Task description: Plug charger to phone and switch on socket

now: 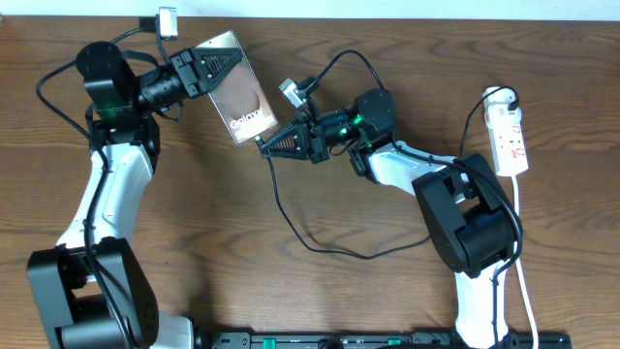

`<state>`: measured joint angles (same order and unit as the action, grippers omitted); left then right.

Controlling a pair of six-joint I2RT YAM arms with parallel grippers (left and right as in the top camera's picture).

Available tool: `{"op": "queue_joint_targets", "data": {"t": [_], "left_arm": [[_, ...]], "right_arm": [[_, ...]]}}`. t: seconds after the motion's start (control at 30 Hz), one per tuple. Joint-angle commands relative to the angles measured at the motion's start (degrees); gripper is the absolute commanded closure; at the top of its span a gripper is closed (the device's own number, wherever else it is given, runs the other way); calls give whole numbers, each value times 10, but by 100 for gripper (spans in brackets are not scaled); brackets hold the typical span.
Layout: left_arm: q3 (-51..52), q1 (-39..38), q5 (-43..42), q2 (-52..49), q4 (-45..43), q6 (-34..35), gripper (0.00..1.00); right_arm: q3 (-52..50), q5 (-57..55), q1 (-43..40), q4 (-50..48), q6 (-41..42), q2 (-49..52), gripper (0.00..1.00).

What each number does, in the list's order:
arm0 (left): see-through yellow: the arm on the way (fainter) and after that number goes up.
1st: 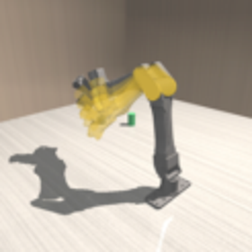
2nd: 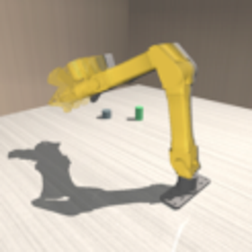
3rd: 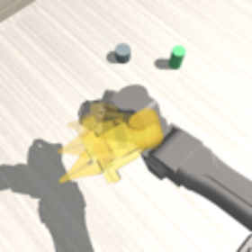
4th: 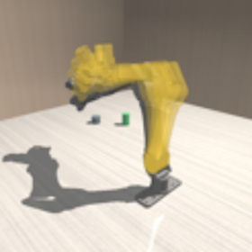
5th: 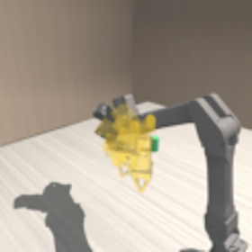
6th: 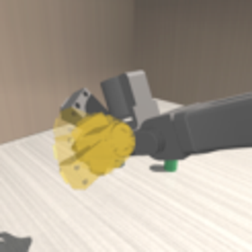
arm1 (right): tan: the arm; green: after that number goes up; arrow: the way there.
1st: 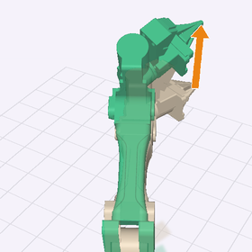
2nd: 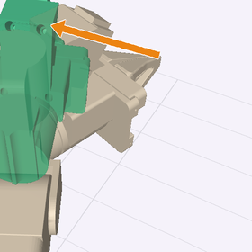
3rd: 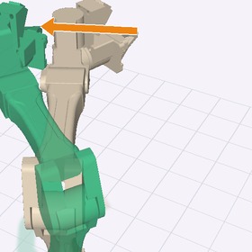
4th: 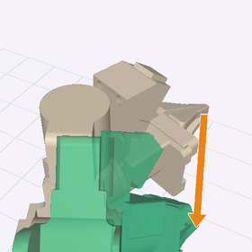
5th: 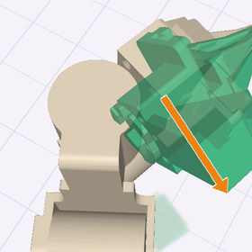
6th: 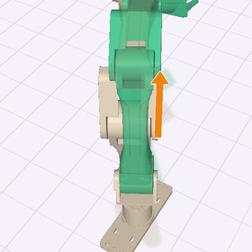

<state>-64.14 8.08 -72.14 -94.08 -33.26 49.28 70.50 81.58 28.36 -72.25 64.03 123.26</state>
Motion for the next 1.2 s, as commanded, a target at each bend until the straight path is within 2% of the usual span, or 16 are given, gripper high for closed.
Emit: {"op": "queue_joint_targets", "data": {"t": [0.0,1.17], "left_arm": [[-2,-4,-9,-1,-5,-4,93],[-2,-6,-7,-2,-4,-12,92]], "right_arm": [[4,-20,-12,-3,3,-4,99],[4,-27,-16,-4,16,-4,99]]}}
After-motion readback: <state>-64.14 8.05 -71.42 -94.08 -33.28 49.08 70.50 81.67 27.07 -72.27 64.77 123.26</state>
